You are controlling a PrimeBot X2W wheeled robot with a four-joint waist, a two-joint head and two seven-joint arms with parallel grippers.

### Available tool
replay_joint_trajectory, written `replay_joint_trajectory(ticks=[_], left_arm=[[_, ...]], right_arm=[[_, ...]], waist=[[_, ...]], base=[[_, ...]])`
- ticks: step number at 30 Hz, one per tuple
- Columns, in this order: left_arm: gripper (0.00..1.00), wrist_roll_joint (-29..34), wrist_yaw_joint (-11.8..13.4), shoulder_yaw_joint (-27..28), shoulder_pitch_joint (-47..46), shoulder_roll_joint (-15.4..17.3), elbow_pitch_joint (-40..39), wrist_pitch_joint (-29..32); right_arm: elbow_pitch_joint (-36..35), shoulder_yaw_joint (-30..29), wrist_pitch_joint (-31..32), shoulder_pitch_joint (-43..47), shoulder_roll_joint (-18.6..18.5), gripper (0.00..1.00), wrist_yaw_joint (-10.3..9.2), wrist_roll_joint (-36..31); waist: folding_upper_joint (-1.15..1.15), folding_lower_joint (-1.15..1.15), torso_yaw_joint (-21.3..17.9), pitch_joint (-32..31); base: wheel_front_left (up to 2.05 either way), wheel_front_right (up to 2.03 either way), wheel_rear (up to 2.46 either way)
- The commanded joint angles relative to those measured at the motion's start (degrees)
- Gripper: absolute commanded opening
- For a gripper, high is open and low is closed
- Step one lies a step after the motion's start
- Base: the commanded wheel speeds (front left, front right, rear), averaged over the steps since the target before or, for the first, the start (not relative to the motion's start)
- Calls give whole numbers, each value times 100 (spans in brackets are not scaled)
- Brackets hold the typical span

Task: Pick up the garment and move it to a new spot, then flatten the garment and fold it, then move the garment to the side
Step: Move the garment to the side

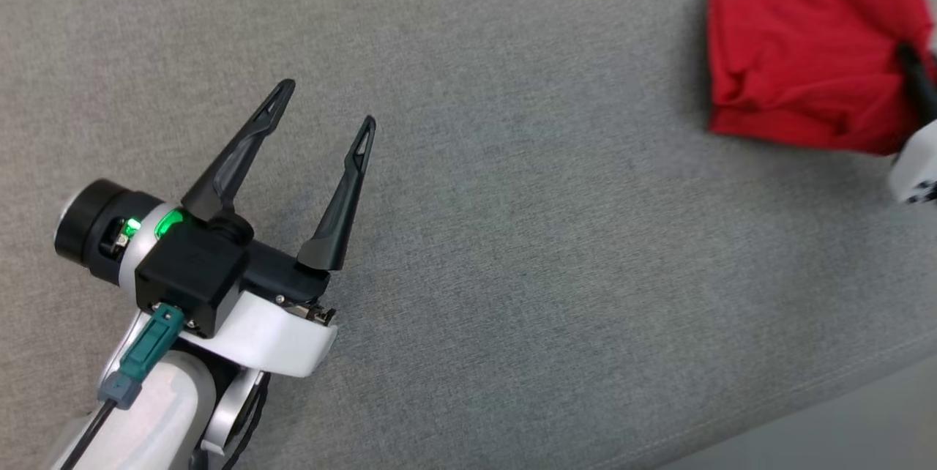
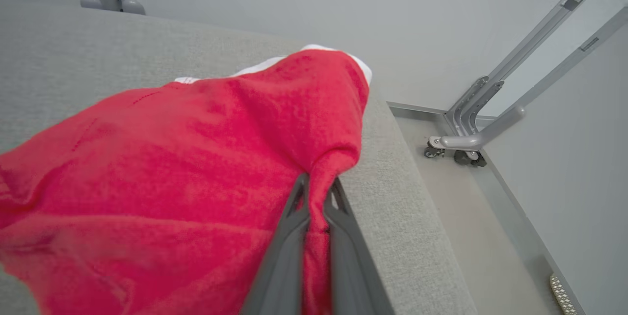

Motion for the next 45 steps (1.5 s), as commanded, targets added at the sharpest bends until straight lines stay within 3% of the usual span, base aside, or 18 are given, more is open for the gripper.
replay_joint_trajectory(ticks=[1,9,10,11,14,15,17,18,20,27,31,37,45], left_arm=[[100,46,-23,17,-120,57,-58,13],[100,156,-27,46,-317,190,-363,178],[100,172,-26,57,-353,211,-376,200],[100,180,-18,77,-377,232,-392,208],[100,207,-11,103,-413,292,-436,247],[100,217,-17,105,-431,298,-444,265],[100,222,-24,109,-444,321,-447,280],[100,225,-24,114,-458,334,-450,288],[100,232,-21,118,-467,351,-440,302],[100,136,24,71,-386,274,-312,212],[100,33,94,121,-200,218,-188,72],[100,-153,258,222,192,109,92,-207],[100,-447,487,293,792,-121,452,-572]], right_arm=[[122,5,-20,-142,-68,0,-2,-50],[780,84,-104,-866,-403,0,-2,-586],[819,90,-113,-950,-402,5,-2,-650],[902,57,-120,-1034,-426,28,-2,-731],[932,-74,-126,-1238,-485,25,-2,-1000],[923,-103,-126,-1228,-467,15,-2,-1064],[929,-134,-123,-1230,-422,15,-2,-1131],[874,-214,-125,-1287,-425,28,-2,-1227],[992,-389,-124,-1271,-355,100,-2,-1356],[615,-1362,-120,-812,-97,100,-2,-1622],[121,-1949,-120,-236,244,100,-2,-1668],[-985,-2633,-121,840,834,100,-2,-2060],[-2560,-3257,-120,2301,1624,100,-2,-2266]], waist=[[0,0,108,239],[0,0,366,706],[0,0,382,770],[0,0,379,825],[0,0,338,933],[0,0,321,954],[0,0,295,968],[0,0,269,978],[0,0,217,978],[0,0,78,771],[0,0,28,515],[0,0,58,-35],[0,0,428,-806]], base=[[0,0,0],[0,0,0],[0,0,0],[0,0,0],[0,0,0],[0,0,0],[0,0,0],[0,0,0],[0,0,0],[0,0,0],[0,0,0],[0,0,0],[0,0,0]])
